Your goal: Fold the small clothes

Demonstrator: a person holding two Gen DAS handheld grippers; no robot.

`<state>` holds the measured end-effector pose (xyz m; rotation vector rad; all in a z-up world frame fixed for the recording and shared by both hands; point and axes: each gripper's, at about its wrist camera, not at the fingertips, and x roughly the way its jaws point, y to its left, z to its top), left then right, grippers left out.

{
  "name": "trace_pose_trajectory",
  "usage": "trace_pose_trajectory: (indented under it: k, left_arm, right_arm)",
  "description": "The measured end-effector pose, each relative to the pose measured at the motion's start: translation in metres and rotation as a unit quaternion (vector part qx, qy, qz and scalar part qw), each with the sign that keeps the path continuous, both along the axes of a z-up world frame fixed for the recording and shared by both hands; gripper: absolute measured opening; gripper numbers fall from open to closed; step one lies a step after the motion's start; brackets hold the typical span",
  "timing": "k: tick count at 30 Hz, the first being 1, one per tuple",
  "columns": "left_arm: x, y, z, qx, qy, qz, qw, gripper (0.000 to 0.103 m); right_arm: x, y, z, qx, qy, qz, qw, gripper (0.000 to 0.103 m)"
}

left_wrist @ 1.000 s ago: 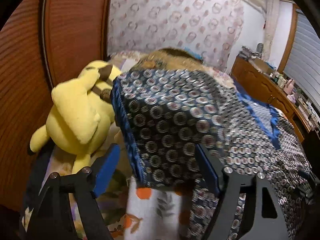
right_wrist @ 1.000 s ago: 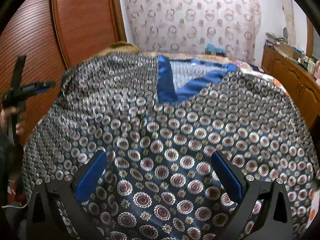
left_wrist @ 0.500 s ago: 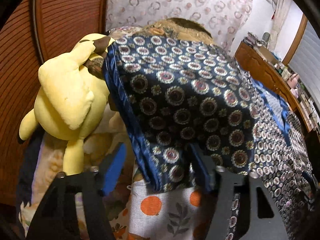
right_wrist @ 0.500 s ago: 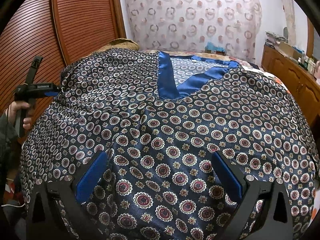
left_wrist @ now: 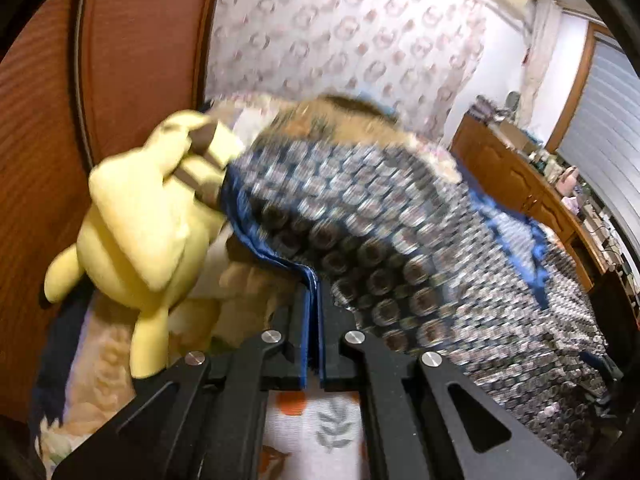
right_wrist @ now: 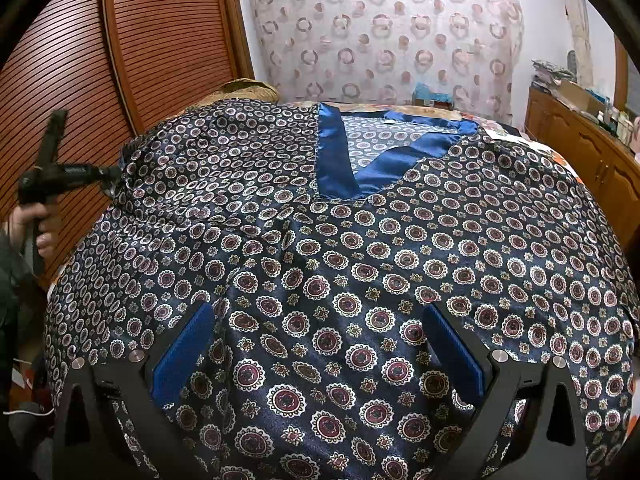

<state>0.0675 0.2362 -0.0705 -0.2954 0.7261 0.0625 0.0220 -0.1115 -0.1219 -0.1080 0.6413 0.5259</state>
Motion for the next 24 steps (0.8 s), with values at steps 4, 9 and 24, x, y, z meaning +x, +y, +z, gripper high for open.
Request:
trace_pose_trajectory:
  k: [4, 9, 24]
  left_arm:
    - [-0.002, -0.021, 0.033, 0.008, -0.036, -0.028, 0.9989, 0.003]
    - [0.013, -0.073, 0.068, 0.032, -0.066, -0.090, 0.9932, 0.003]
    - [0.027, -0.157, 0.056, 0.064, -0.031, -0.175, 0.9821, 0.022]
  right_arm:
    - [0.001, 0.000, 0.000, 0.001, 0.001, 0.000, 1.000, 0.103]
    - [0.001, 0.000, 0.000, 0.001, 0.000, 0.000, 1.000, 0.103]
    - [0.001, -0.004, 0.000, 0.008, 0.000, 0.002, 1.000, 0.103]
